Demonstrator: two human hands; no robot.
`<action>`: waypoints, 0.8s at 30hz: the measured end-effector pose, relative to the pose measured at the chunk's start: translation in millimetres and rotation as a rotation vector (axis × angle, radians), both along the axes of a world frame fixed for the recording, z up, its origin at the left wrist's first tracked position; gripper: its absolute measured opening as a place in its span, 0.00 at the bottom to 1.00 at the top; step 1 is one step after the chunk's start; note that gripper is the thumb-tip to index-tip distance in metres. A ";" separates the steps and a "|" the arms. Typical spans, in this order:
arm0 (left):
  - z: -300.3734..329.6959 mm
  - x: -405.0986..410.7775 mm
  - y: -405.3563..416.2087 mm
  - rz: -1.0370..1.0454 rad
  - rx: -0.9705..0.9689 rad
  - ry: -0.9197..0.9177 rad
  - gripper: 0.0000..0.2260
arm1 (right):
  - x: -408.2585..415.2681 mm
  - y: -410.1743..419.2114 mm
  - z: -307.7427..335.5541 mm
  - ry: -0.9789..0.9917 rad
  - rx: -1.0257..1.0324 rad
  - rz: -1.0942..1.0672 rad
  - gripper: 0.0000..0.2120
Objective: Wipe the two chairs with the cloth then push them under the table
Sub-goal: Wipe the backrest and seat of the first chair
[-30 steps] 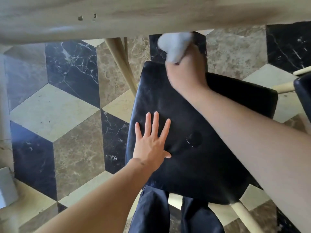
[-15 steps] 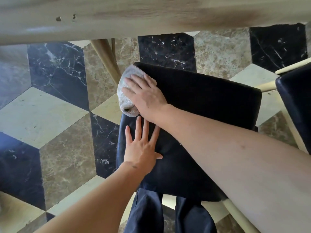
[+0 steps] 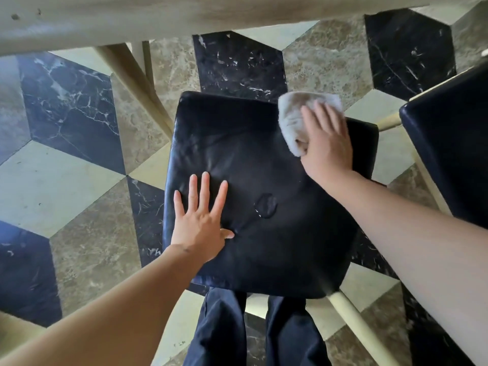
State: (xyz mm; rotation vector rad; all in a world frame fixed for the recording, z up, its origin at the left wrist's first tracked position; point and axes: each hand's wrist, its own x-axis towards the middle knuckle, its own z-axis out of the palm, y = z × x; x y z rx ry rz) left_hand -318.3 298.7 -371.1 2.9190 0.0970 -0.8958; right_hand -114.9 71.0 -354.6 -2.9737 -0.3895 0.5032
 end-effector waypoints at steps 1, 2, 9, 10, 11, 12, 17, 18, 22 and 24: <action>0.5 0.3 0.3 0.001 -0.001 0.003 0.54 | -7.5 -17.4 1.4 -0.009 0.001 -0.057 0.36; 1.4 0.3 0.3 0.007 -0.006 0.005 0.54 | -15.1 -32.3 2.3 -0.017 -0.001 -0.111 0.35; 5.0 -1.2 2.0 0.018 -0.021 -0.021 0.53 | -40.3 -41.6 3.0 -0.020 0.074 -0.558 0.33; 3.9 -1.3 2.5 0.026 -0.033 -0.031 0.53 | -36.5 -31.2 2.8 -0.028 0.094 -0.662 0.32; 3.1 -1.1 2.8 0.038 -0.048 -0.041 0.53 | -29.5 -18.4 3.2 -0.032 0.117 -0.775 0.31; 3.0 -1.7 2.6 0.055 -0.065 -0.048 0.54 | -21.6 -3.9 4.7 -0.020 0.146 -0.884 0.31; 5.2 -2.4 2.5 0.086 -0.116 -0.047 0.53 | -10.4 83.1 5.3 0.059 0.255 -0.963 0.36; 6.5 -1.5 2.4 0.097 -0.125 -0.042 0.53 | -16.0 102.5 4.1 0.075 0.272 -0.854 0.36; 20.9 -3.0 -6.1 0.338 -0.275 -0.101 0.42 | -49.8 161.6 -2.7 0.096 0.253 -0.252 0.36; 30.2 -10.5 -5.1 0.682 -0.371 -0.243 0.30 | -65.3 172.1 -4.6 0.127 0.250 -0.011 0.38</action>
